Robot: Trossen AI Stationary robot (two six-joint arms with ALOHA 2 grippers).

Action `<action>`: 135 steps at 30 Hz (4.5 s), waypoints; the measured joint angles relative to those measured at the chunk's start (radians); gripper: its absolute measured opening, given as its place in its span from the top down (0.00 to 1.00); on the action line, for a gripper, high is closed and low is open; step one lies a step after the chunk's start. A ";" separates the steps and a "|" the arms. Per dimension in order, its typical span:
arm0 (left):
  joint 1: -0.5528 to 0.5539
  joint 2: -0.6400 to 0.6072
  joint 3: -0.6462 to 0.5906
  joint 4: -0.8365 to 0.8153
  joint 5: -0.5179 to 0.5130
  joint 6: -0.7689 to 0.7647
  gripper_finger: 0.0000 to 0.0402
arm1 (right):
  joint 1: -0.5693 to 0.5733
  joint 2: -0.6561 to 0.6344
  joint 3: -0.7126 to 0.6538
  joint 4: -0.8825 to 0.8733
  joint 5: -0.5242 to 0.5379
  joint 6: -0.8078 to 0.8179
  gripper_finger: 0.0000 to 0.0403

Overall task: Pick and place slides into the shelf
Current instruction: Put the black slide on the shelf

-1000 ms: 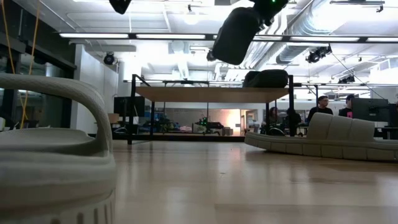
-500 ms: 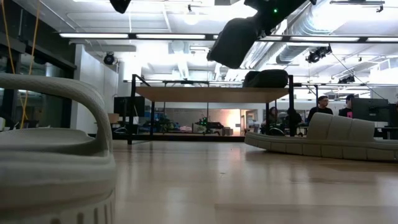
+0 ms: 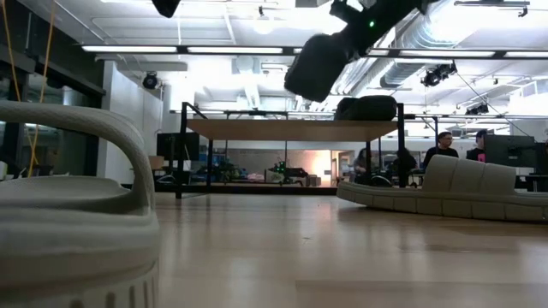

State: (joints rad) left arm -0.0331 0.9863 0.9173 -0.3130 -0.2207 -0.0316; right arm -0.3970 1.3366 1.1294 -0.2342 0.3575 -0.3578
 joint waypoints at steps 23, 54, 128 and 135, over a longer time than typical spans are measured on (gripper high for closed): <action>0.000 0.000 0.000 -0.004 0.001 0.000 1.00 | -0.002 0.106 0.000 0.032 0.035 -0.017 1.00; 0.000 0.000 0.000 -0.004 0.003 0.000 1.00 | -0.033 0.190 0.004 -0.023 0.078 -0.053 1.00; 0.000 0.000 0.000 -0.003 0.002 0.000 1.00 | -0.021 0.047 0.001 -0.083 -0.163 -0.050 0.57; 0.000 0.000 0.000 0.007 0.002 0.000 1.00 | -0.019 0.058 0.001 -0.043 -0.328 -0.016 0.61</action>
State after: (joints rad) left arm -0.0330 0.9867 0.9169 -0.3062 -0.2192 -0.0319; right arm -0.4158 1.3949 1.1301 -0.2768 0.0295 -0.3735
